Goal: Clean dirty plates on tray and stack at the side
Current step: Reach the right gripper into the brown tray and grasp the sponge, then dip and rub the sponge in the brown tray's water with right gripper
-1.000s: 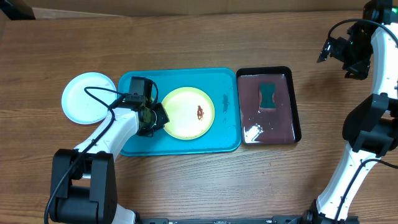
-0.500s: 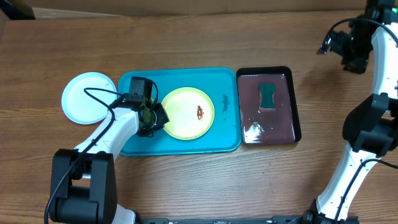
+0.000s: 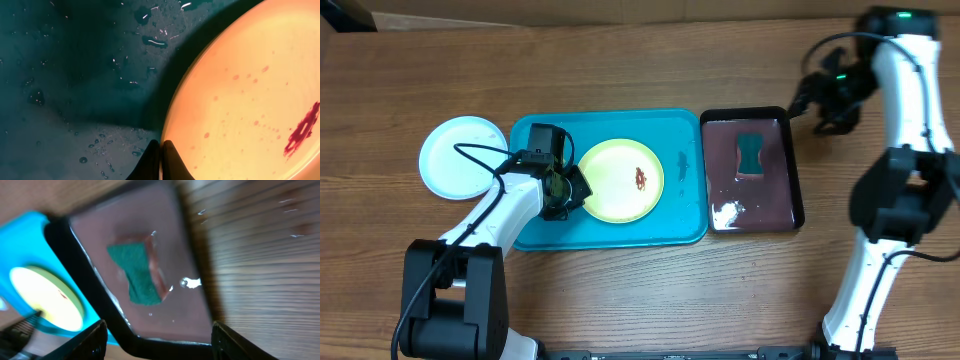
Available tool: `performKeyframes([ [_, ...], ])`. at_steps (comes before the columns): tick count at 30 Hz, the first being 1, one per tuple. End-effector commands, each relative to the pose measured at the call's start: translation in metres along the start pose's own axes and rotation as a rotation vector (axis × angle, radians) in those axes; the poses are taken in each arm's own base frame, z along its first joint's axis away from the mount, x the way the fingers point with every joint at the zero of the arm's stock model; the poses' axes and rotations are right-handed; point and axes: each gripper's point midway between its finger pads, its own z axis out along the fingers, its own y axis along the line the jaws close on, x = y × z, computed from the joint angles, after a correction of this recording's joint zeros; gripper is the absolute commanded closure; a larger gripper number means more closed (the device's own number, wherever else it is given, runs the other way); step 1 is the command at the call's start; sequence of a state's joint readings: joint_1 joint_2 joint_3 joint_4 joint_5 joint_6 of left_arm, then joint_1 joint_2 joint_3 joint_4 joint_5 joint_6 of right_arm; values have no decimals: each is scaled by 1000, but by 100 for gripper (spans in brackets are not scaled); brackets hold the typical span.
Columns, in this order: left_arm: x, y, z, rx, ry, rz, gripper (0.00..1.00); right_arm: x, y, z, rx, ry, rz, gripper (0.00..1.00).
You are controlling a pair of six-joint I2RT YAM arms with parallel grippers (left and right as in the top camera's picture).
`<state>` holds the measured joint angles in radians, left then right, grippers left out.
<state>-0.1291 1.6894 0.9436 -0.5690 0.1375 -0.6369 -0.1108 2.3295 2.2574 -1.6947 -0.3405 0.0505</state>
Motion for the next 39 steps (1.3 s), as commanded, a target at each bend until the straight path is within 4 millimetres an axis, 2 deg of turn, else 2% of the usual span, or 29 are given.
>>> performKeyframes([
  [1,-6,-1,-3,-2,-10,-17,96,18,15,12,141,26,-104,32],
  [5,-6,-2,-3,-2,-11,-17,96,34,34,32,213,75,-158,32],
  [8,-6,-2,-3,-1,-12,-17,96,42,40,43,279,90,-182,32],
  [13,-6,-2,-3,-1,-12,-17,96,31,27,58,457,10,-115,32],
  [20,-7,-2,-3,0,-14,-16,96,22,19,98,448,-19,-111,33],
  [21,-7,-2,-3,0,-14,-16,96,21,18,103,444,-20,-111,36],
  [23,-7,-2,-3,0,-14,-16,96,23,20,111,415,-9,-114,55],
  [24,-7,-2,-3,0,-14,-16,96,25,22,112,401,-2,-114,78],
  [25,-7,-2,-3,1,-15,-16,96,26,24,114,386,7,-118,96],
  [28,-7,-2,-3,1,-15,-16,96,28,28,114,360,18,-127,96],
  [29,-7,-2,-3,1,-15,-16,96,29,29,114,356,23,-139,75],
  [30,-7,-2,-3,1,-15,-16,96,29,29,114,359,26,-138,44],
  [31,-7,-2,-3,1,-15,-16,96,30,28,114,360,30,-137,23],
  [32,-7,-2,-3,1,-14,-16,96,30,28,114,360,30,-137,18],
  [33,-7,-2,-3,1,-14,-16,96,30,28,114,359,27,-138,17],
  [39,-7,-2,-3,1,-14,-16,96,12,35,116,333,-44,-154,18],
])
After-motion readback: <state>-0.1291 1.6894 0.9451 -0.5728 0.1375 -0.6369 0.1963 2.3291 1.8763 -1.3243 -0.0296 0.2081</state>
